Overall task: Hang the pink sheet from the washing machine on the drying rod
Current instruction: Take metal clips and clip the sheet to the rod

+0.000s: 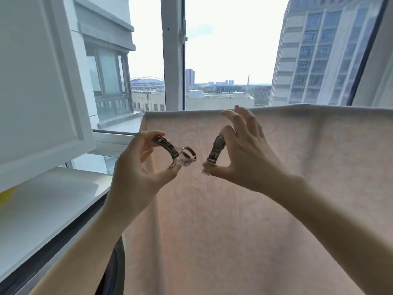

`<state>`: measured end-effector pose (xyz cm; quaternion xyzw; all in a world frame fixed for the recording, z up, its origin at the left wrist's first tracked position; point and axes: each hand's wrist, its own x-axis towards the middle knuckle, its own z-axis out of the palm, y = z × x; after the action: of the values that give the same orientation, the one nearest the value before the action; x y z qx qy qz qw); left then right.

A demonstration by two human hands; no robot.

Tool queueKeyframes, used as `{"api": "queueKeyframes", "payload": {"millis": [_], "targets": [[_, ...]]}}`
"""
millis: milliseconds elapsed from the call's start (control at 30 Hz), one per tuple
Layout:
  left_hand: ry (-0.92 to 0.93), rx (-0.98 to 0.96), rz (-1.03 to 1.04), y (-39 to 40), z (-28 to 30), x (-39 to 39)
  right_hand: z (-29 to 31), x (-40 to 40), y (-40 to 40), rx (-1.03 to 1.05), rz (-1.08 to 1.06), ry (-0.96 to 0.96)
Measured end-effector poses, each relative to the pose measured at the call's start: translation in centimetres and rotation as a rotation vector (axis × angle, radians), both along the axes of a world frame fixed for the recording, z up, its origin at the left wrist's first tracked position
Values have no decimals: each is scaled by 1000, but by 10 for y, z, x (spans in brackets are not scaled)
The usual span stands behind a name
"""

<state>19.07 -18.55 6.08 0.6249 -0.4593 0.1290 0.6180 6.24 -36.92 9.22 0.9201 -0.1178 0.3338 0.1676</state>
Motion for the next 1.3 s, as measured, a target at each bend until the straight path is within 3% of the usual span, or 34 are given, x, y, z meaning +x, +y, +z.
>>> {"api": "queueKeyframes", "payload": {"millis": [233,600,867,1033,1300], "targets": [[-180,-45,87,-19,49,12,22,4,-24,55,-88,79],[-363,115,73,-49,92,17,28,4,-28,47,-130,77],[-426,143,45,-51,121,16,26,3,-29,27,-135,84],[-481,281,12,-62,132,25,24,2,-24,22,-137,81],[-412,458,-126,-80,143,40,23,-2,-22,22,-142,72]]}}
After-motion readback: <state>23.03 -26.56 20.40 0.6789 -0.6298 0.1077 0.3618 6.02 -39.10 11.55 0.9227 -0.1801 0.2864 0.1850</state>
